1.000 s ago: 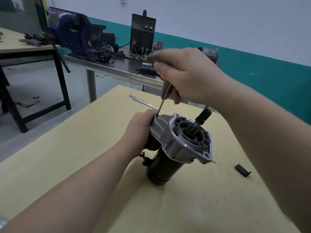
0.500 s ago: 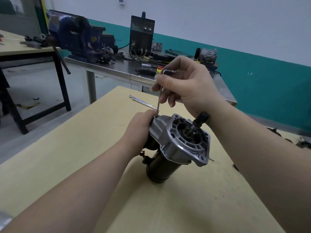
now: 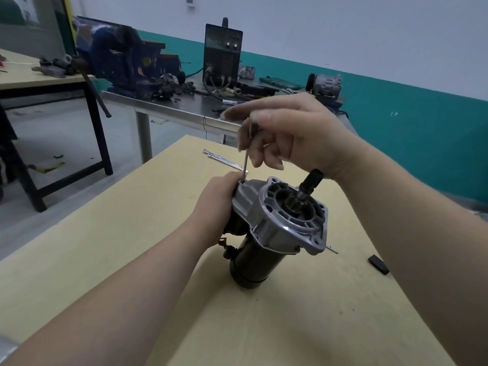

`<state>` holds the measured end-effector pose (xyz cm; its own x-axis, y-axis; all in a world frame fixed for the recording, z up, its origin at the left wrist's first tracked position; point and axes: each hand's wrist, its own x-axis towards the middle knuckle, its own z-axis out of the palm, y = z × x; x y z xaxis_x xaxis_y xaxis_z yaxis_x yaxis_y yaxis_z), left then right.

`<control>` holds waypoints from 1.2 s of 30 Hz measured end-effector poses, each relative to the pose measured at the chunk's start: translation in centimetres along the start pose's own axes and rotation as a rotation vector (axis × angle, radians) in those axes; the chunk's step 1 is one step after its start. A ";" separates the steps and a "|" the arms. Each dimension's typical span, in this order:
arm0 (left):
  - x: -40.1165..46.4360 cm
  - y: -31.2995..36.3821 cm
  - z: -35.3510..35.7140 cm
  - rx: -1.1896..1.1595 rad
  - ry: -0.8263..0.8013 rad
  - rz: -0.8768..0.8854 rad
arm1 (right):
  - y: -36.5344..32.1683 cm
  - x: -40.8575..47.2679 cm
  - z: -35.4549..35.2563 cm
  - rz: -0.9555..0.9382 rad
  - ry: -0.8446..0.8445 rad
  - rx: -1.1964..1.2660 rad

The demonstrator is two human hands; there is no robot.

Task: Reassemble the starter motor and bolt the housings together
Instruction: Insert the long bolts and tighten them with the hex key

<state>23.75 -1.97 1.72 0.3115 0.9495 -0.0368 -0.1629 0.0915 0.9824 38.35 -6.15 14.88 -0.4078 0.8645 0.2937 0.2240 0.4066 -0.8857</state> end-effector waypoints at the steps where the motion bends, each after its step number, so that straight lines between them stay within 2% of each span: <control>1: 0.0 0.0 0.0 0.002 0.006 -0.002 | -0.2 0.0 0.1 0.004 0.029 -0.034; 5: 0.1 0.0 -0.1 0.024 -0.003 0.017 | -0.6 0.3 0.4 -0.035 0.215 -0.366; 7: 0.1 -0.1 -0.1 0.026 -0.015 0.028 | -0.7 0.6 0.7 -0.020 0.233 -0.396; 9: 0.4 -0.4 -0.2 0.009 -0.020 0.029 | -0.8 0.9 1.1 0.033 0.237 -0.331; 13: 0.7 -0.9 -0.8 0.033 -0.005 0.057 | -0.8 1.0 0.8 0.158 0.162 -0.027; 17: 0.2 -0.5 -0.6 -0.006 -0.033 0.024 | 0.0 0.1 0.1 0.147 0.036 0.203; 19: 0.2 -0.6 -0.6 0.008 -0.026 0.040 | 0.6 -0.1 0.0 0.117 0.039 0.250; 23: 0.3 -0.6 -0.3 0.085 -0.009 0.097 | 1.9 0.4 0.0 -0.049 0.198 0.124; 28: 0.3 -0.6 -0.3 0.040 0.001 0.045 | 3.0 0.8 0.7 -0.112 0.205 0.055; 32: 0.4 -0.6 -0.4 0.021 0.011 0.038 | 3.4 1.2 1.8 -0.228 0.304 -0.172; 36: 0.4 -0.3 -0.4 -0.008 0.006 -0.014 | 1.2 0.9 1.3 -0.162 0.169 -0.344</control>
<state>23.57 -1.55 1.34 0.3078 0.9500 -0.0521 -0.1659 0.1075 0.9803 37.12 -5.21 13.65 -0.3175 0.8060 0.4996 0.4633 0.5916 -0.6598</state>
